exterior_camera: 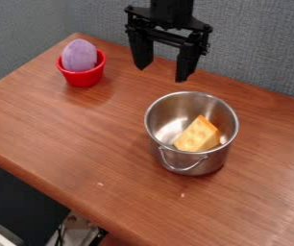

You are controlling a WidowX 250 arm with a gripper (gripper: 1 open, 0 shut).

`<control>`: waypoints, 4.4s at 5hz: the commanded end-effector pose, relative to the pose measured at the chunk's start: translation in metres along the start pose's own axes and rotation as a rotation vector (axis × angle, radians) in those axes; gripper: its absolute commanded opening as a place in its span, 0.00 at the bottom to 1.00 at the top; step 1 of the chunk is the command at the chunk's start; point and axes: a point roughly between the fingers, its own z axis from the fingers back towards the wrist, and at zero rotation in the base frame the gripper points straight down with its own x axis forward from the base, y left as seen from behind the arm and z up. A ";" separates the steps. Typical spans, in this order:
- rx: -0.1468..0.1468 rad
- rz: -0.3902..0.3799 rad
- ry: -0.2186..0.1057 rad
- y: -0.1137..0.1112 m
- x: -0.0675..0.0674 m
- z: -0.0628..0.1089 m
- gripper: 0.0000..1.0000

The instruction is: Remove the yellow object from the metal pot

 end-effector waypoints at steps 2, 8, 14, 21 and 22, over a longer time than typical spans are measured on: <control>-0.012 -0.011 0.030 -0.015 -0.002 -0.020 1.00; 0.054 -0.042 0.100 -0.044 0.007 -0.092 0.00; -0.025 0.032 -0.083 -0.011 0.010 0.002 0.00; -0.019 -0.052 -0.055 -0.057 -0.006 -0.040 1.00; 0.000 -0.050 -0.026 -0.057 -0.004 -0.060 1.00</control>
